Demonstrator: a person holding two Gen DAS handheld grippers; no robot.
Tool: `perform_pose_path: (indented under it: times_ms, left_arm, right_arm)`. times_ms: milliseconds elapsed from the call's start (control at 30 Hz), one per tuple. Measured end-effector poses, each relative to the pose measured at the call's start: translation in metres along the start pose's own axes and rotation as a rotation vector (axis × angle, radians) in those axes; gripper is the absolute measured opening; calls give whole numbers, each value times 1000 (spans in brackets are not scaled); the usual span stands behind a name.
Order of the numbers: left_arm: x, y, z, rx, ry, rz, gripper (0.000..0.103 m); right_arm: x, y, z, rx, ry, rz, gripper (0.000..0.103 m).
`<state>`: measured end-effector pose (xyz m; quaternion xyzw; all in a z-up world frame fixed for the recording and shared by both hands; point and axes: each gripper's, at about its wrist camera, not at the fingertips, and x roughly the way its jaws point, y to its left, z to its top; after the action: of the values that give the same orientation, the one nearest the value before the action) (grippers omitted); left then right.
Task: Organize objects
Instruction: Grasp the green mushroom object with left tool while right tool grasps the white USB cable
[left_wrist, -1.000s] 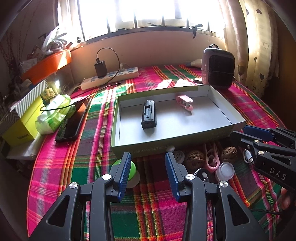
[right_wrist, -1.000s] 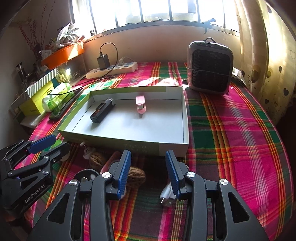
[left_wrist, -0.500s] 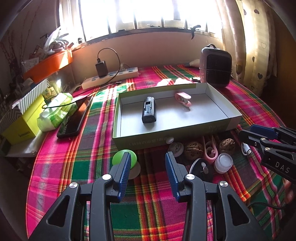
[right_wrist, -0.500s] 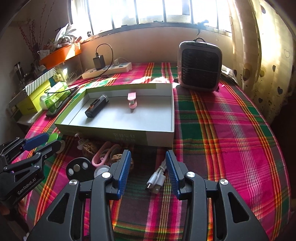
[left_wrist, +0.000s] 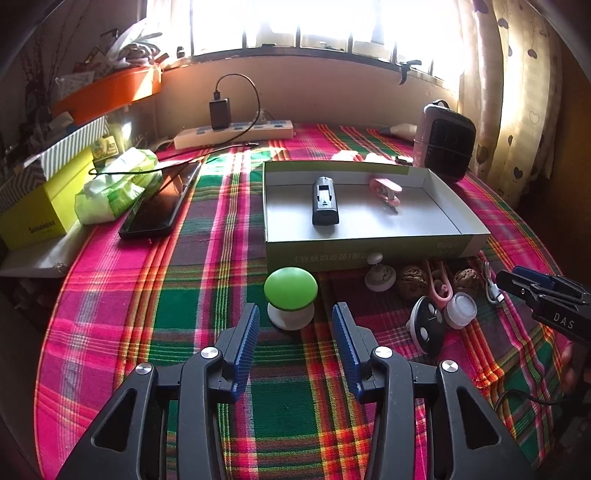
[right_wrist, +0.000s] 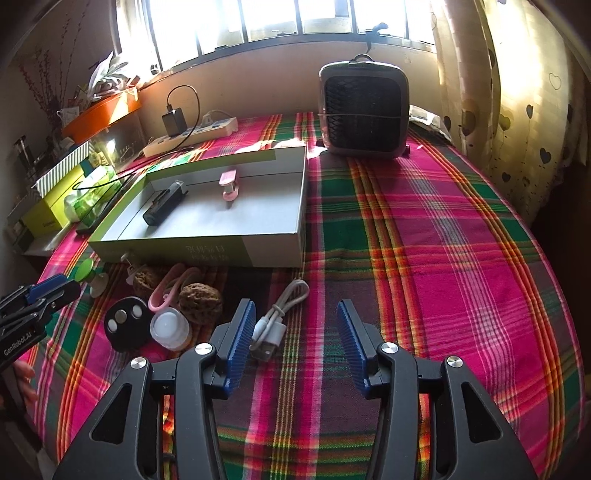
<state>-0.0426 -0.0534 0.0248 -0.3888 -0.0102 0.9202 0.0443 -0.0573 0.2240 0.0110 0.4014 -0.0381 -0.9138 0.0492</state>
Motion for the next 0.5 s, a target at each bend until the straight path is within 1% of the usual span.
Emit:
perform_pose_path:
  times_ms: [33, 100, 233, 333, 500]
  left_arm:
    - [1, 2, 0, -9, 8, -16, 40]
    - [4, 5, -2, -24, 16, -25, 41]
    - [8, 8, -2, -36, 27, -14, 42]
    - [13, 8, 1, -31, 33, -13, 42]
    - [27, 9, 6, -53, 63, -16, 42]
  right_arm:
    - [0, 0, 0, -2, 2, 2, 48]
    - [1, 1, 0, -7, 4, 3, 48]
    - [5, 2, 0, -10, 18, 8, 48]
    - [8, 4, 0, -22, 33, 9, 53]
    - [15, 8, 2, -38, 60, -4, 53]
